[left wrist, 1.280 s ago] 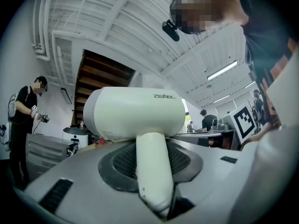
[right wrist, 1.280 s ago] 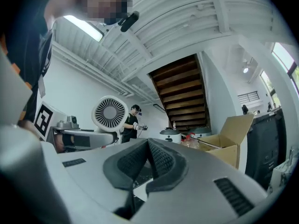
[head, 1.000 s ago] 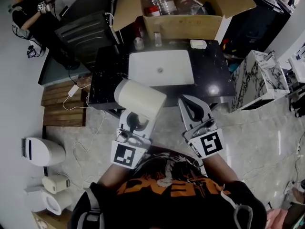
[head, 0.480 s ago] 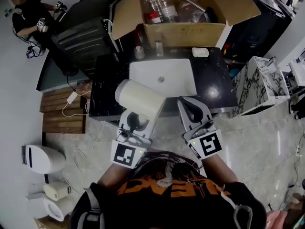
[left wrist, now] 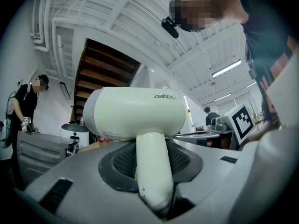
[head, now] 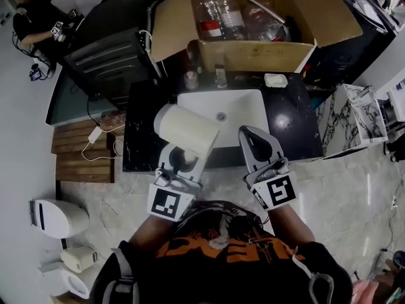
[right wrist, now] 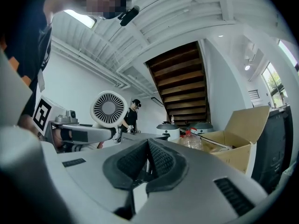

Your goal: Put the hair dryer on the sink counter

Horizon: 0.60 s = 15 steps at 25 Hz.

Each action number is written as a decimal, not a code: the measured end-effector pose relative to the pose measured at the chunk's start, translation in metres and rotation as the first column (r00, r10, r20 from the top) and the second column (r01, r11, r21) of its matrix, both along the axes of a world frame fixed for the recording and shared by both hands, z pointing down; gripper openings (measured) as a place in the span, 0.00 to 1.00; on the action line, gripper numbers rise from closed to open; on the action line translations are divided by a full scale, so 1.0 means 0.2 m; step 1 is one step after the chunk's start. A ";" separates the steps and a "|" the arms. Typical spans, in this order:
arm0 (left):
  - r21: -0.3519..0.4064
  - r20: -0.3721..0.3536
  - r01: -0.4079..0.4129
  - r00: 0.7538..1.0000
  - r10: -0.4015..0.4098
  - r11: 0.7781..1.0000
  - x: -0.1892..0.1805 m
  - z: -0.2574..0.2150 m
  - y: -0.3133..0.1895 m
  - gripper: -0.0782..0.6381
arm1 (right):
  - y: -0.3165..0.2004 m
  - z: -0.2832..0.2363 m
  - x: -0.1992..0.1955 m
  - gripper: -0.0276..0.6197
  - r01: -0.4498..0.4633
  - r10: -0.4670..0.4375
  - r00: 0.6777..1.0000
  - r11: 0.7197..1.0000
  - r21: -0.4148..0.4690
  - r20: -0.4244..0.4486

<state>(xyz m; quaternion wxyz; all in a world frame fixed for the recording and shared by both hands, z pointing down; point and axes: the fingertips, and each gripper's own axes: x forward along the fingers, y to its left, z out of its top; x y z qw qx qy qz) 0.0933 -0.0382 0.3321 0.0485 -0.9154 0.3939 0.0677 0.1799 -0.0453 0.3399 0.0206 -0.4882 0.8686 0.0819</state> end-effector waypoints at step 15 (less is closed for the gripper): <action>-0.036 -0.014 0.022 1.000 -0.023 0.999 -0.37 0.04 -0.50 0.33 | -0.52 0.04 -0.37 0.06 0.023 -0.024 0.999 0.999 -0.039 -0.022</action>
